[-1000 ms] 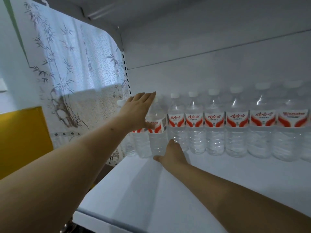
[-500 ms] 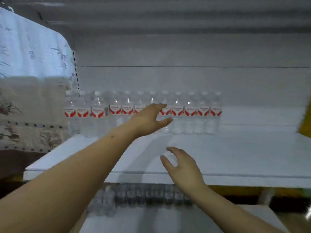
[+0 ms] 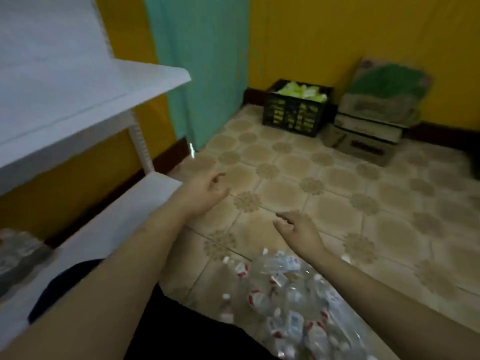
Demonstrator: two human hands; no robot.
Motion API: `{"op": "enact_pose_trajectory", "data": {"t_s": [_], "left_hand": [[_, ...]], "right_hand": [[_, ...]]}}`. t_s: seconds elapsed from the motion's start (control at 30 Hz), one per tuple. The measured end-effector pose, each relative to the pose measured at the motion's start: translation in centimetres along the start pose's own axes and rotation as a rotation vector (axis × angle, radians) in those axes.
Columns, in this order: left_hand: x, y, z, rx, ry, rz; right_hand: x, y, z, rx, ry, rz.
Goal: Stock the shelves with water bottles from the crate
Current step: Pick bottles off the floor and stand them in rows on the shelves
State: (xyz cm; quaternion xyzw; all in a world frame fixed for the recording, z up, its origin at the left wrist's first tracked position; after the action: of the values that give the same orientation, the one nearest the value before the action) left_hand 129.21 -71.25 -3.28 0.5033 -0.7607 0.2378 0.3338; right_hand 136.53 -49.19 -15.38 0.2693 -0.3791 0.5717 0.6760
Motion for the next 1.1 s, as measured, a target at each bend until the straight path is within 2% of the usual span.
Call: {"op": "enact_pose_trajectory", "data": {"t_s": [0.1, 0.2, 0.3, 0.33, 0.47, 0.6, 0.67, 0.73, 0.83, 0.97, 1.1], "left_hand": [[-11.6, 0.9, 0.0, 0.082, -0.051, 0.234], [-21.5, -0.8, 2.0, 0.198, -0.025, 0.44], [-27.7, -2.9, 3.8, 0.233, 0.091, 0.684], [-28.6, -3.0, 3.8, 0.231, 0.103, 0.721], [-29.7, -1.6, 4.7, 0.259, 0.056, 0.697], [-31.1, -1.5, 6.5, 0.311, 0.082, 0.742], [-31.4, -1.5, 6.7, 0.326, 0.065, 0.745], [-31.5, -1.4, 7.1, 0.349, 0.055, 0.751], [-31.5, -1.3, 7.9, 0.381, 0.064, 0.748], [-31.3, -1.4, 8.5, 0.397, 0.068, 0.749], [-31.3, -1.6, 8.5, 0.393, 0.077, 0.756]], "right_hand": [[-1.7, -2.6, -11.6, -0.255, -0.034, 0.059], [-4.6, -5.9, -19.8, -0.455, -0.068, 0.113], [-8.4, -9.4, -25.6, -0.614, -0.103, 0.194], [-9.7, -10.4, -27.2, -0.661, -0.115, 0.218], [-15.4, -11.8, -27.9, -0.665, -0.043, 0.293], [-24.3, -13.5, -26.4, -0.769, 0.213, 0.461], [-28.0, -14.5, -26.4, -0.866, 0.4, 0.425], [-30.3, -15.0, -27.5, -0.944, 0.531, 0.303], [-30.9, -15.1, -28.1, -0.962, 0.679, 0.241], [-29.7, -15.9, -26.7, -1.026, 1.04, 0.405], [-25.7, -16.3, -24.8, -0.99, 1.264, 0.518]]}}
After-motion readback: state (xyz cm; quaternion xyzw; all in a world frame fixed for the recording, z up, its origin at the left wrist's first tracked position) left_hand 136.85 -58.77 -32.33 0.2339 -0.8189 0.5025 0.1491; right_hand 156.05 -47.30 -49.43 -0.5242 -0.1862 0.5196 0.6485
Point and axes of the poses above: each hand's wrist, its own y-axis towards the middle knuckle, its own x-axis out of the back of the hand, z = x × y, the point moved 8 cm from there along y, towards the middle knuckle, and after that the axes turned 5 degrees about -y, right-handed, at the moved point
